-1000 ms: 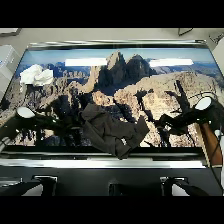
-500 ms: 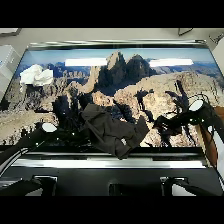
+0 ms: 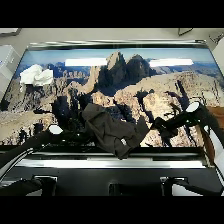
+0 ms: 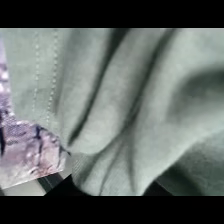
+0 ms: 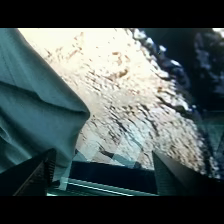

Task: Fold the clothes and pants, and hang the long-sleeved shirts on hangers.

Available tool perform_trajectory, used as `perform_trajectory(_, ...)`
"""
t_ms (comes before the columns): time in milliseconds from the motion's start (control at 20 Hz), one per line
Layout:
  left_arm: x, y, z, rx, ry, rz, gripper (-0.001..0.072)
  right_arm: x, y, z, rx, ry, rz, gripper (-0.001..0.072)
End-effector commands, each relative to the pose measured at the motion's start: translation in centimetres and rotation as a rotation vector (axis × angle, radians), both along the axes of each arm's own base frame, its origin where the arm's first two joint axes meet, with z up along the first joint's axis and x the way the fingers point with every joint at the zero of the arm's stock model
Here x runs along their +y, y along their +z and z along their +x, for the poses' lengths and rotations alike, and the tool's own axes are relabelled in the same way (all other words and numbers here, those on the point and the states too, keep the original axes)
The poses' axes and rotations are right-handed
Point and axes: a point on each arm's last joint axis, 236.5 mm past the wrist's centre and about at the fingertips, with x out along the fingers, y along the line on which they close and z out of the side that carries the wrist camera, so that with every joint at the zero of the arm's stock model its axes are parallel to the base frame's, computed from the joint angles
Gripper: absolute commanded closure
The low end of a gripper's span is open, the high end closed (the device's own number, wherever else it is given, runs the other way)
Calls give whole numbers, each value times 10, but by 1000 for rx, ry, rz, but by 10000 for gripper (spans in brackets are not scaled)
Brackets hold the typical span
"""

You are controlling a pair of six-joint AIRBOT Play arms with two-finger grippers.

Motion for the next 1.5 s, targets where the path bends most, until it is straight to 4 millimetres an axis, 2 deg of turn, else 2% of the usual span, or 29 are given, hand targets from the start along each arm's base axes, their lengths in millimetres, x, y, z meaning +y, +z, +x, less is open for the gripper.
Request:
perform_trajectory(0,-2,12,4,-37,4,-15,673,19,-11,-4,30,-33,88,26)
perform_trajectory(250,-5,44,10,-124,2,-53,673,54,-16,22,-19,-135,205,47)
perform_trajectory(300,-6,52,11,-145,2,-61,673,62,-18,26,-41,-121,198,134)
perform_trajectory(350,-6,60,12,-172,-4,-69,673,70,-18,29,-61,-111,194,427)
perform_trajectory(400,-6,71,15,-221,-20,-76,673,77,-14,32,-73,-102,199,657)
perform_trajectory(450,-6,85,20,-278,-34,-83,673,80,-4,39,-105,-83,210,667)
perform_trajectory(500,-4,106,28,-354,-51,-98,673,77,11,52,-166,-58,205,668)
perform_trajectory(550,-1,135,38,-437,-59,-117,674,69,38,71,-265,-31,186,668)
perform_trajectory(600,5,173,52,-540,-56,-138,673,58,77,96,-401,-9,157,668)
perform_trajectory(650,14,218,65,-653,-40,-155,673,43,126,120,-561,5,115,668)
perform_trajectory(700,27,274,78,-783,-6,-171,674,28,192,142,-764,25,59,668)
perform_trajectory(750,42,336,84,-928,34,-181,673,14,262,153,-962,32,-2,667)
perform_trajectory(800,54,395,82,-1064,68,-189,674,1,333,152,-1153,27,-71,667)
perform_trajectory(850,66,450,73,-1195,97,-194,673,-9,407,139,-1346,14,-153,667)
perform_trajectory(900,77,504,57,-1326,127,-199,673,-18,464,119,-1498,-1,-240,667)
perform_trajectory(950,85,547,39,-1435,155,-210,673,-22,513,91,-1631,-24,-300,667)
perform_trajectory(1000,91,586,19,-1533,183,-227,673,-23,548,65,-1733,-52,-329,666)
perform_trajectory(1050,95,612,0,-1604,198,-239,673,-23,576,39,-1823,-79,-355,666)
perform_trajectory(1100,97,627,-13,-1647,200,-246,673,-23,596,16,-1892,-100,-373,666)
perform_trajectory(1200,99,639,-26,-1682,204,-252,673,-29,624,-15,-1992,-150,-426,666)
perform_trajectory(1350,100,639,-22,-1681,212,-248,674,-41,652,-31,-2089,-252,-434,666)
perform_trajectory(1450,99,634,-11,-1661,213,-243,674,-46,655,-22,-2098,-289,-422,666)
